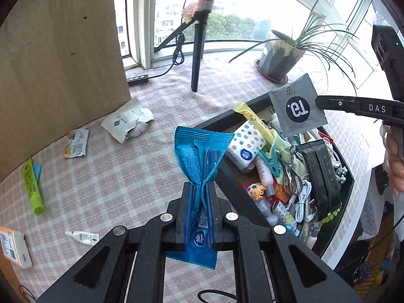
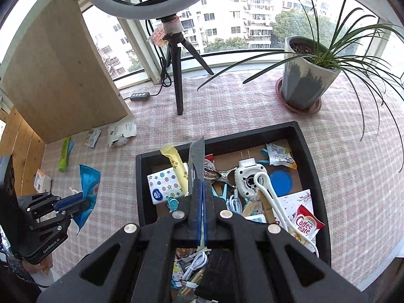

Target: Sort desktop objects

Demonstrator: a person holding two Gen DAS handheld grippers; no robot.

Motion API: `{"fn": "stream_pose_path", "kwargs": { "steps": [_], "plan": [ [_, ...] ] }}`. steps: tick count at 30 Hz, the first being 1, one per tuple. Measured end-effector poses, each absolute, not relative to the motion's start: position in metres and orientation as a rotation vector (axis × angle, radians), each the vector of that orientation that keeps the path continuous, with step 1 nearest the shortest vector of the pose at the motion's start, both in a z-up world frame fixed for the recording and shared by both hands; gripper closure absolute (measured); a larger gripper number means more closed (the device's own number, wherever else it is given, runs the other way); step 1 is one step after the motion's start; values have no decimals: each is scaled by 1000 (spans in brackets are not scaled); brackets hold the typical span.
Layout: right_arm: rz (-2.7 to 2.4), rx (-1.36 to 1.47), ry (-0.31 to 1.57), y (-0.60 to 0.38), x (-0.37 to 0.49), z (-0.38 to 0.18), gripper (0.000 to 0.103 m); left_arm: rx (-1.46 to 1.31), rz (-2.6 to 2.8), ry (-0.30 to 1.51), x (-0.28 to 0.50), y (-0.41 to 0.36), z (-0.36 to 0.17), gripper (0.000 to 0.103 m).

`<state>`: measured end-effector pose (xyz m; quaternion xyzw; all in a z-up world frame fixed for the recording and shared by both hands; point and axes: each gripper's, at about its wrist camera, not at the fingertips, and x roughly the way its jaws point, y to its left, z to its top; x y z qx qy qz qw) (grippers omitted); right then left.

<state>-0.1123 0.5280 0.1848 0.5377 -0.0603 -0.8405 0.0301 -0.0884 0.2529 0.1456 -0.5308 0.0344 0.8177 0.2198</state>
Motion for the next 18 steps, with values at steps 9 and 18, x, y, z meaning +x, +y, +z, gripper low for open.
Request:
{"fn": "stream_pose_path", "kwargs": {
  "steps": [9,18],
  "plan": [
    [-2661,1719,-282,587,-102,181,103,-1386,2130,163,-77,354,159,93],
    [-2648,1744,-292,598,-100,174,102,-1394,2070,211,-69,400,152,93]
  ]
}}
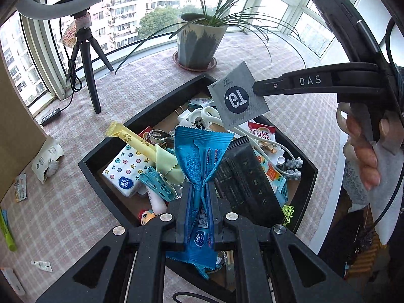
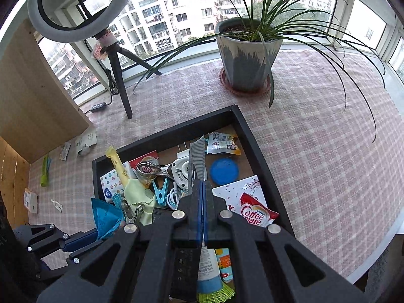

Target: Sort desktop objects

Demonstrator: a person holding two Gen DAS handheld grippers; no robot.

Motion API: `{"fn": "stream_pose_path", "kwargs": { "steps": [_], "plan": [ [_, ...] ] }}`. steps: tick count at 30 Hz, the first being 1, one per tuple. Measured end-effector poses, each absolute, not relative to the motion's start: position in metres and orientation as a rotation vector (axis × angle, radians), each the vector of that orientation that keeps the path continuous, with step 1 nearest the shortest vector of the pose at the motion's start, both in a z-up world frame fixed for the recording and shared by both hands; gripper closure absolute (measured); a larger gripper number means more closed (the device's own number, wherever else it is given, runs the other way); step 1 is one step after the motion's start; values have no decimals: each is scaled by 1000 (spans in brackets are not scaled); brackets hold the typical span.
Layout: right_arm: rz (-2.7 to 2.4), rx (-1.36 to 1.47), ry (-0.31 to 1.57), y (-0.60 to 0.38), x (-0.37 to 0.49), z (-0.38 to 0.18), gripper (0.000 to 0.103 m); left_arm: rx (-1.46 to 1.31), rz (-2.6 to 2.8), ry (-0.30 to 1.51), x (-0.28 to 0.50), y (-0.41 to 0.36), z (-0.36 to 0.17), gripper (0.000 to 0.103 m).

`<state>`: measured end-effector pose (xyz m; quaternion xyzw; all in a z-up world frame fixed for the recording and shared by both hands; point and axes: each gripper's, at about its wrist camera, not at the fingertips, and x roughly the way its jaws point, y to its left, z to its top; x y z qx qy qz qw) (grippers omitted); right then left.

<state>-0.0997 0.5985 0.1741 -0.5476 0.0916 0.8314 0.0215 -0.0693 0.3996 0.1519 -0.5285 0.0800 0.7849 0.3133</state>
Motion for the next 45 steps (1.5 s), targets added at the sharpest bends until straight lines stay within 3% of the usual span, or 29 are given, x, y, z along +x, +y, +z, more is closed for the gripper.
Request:
{"fn": "stream_pose_path", "kwargs": {
  "steps": [1,3,5,11,16,23,33,45],
  "plan": [
    [2572,-1703,285,599,-100,174,100,-1399,2062,215,-69,403,150,91],
    [2564,-1705,276,597,-100,174,93,-1415,2061,207,-69,405,148,66],
    [2573,-1702,270,593,-100,176,86,-1416,2083,193,-70,403,148,58],
    [2605,-1740,305,577,-110,177,85,-1430,2122,169,-77,385,150,58],
    [2660,-1798,310,542,-128,173,76,-1473,2171,102,-93,353,145,58],
    [2729,-1940,336,470,-172,156,75,-1567,2277,-45,-130,284,127,58],
    [2683,-2180,396,374,-254,100,75,-1702,2381,-243,-189,197,82,58],
    [2590,-2276,386,327,-316,35,75,-1798,2370,-380,-244,159,27,57]
  ]
}}
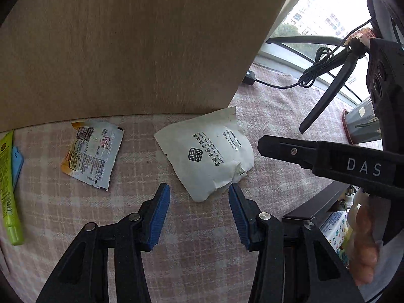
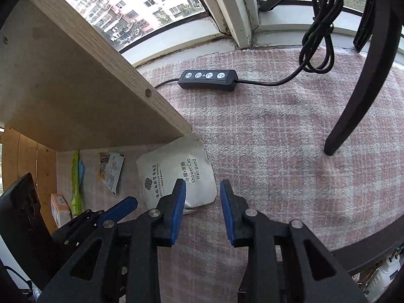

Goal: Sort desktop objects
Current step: 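Grasp the white paper packet with both grippers at its edge, then carry the white paper packet over the black tray and open both grippers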

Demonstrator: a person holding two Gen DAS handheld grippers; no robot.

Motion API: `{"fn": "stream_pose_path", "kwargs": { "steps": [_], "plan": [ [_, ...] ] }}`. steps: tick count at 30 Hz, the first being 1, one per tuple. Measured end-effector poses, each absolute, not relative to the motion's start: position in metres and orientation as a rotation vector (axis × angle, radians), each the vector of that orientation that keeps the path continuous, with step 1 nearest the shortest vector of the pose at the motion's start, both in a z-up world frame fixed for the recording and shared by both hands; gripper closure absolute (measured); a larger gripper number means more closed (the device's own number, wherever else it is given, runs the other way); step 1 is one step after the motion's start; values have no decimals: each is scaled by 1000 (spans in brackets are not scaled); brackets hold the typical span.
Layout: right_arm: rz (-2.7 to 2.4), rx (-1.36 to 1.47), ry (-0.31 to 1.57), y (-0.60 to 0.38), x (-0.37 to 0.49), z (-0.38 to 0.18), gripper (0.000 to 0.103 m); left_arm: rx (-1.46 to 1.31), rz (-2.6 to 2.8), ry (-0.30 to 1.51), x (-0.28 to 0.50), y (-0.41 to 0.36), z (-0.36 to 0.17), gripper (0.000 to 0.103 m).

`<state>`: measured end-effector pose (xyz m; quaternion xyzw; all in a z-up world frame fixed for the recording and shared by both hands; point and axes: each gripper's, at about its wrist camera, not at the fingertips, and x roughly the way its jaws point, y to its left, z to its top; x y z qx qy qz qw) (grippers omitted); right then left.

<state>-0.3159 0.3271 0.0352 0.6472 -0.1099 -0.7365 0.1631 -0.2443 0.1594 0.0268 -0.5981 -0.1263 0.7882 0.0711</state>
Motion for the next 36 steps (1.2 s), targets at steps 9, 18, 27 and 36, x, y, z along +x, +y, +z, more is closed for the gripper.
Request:
{"fn": "stream_pose_path", "kwargs": {
  "steps": [9,18,27,36],
  "plan": [
    [-2057,1850,-365,321,-322,21,69,-1768,2344,-437,-261,168,13,50],
    [-2040,1840,-328,308,-294,20,76,-1747,2334,-413,-244,178,13,68],
    [-2029,1844,-333,304,-249,23,89,-1754,2332,-442,-203,176,19,76],
    [-2066,1754,-321,312,-199,68,90,-1696,2358,-470,-162,185,58,77]
  ]
}}
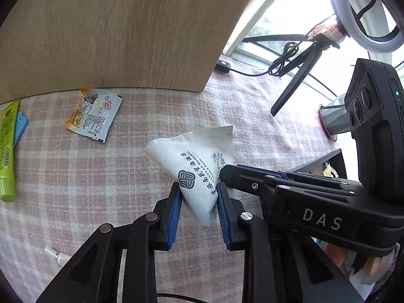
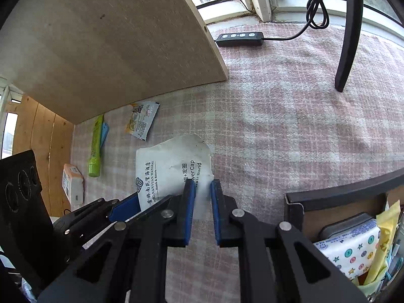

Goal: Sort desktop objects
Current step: 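Carry the white paper packet over the black tray and open both grippers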

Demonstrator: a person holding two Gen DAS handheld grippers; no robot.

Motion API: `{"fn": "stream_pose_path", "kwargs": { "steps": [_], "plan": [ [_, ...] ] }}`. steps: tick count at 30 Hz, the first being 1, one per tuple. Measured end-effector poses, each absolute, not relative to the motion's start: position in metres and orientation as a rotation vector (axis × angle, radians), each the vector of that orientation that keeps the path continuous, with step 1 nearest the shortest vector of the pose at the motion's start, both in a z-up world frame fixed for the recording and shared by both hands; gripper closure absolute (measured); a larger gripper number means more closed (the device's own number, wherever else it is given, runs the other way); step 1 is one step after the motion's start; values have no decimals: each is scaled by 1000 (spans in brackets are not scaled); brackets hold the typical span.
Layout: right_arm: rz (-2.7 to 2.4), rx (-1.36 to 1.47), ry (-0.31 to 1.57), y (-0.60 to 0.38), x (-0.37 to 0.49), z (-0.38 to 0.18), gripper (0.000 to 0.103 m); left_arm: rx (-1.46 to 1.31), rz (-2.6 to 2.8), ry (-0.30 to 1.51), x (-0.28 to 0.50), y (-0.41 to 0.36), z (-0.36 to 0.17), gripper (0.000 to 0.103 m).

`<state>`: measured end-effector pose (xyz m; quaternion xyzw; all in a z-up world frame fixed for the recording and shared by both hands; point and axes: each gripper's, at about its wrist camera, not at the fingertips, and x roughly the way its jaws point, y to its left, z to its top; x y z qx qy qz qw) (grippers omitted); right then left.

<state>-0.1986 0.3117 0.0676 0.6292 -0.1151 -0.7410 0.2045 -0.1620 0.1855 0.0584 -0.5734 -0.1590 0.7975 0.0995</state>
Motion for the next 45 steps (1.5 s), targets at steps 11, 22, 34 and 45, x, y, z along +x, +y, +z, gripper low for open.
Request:
{"fn": "stream_pose_path", "kwargs": {
  "steps": [11,22,34,45],
  "plan": [
    [-2195,1665,-333,385,-146,133,90,-1568,2337,-360,-128,231,113,77],
    [-2358,1689,-483,517,-127,150,102,-1503,2217,-173,-123,344,136,77],
    [-2499,1716,-506,582,-121,159,100,-1511,2120,-20,-126,428,132,71],
    [-2495,1704,-489,573,-109,165,86,-1507,2159,-43,-118,402,143,57]
  ]
}}
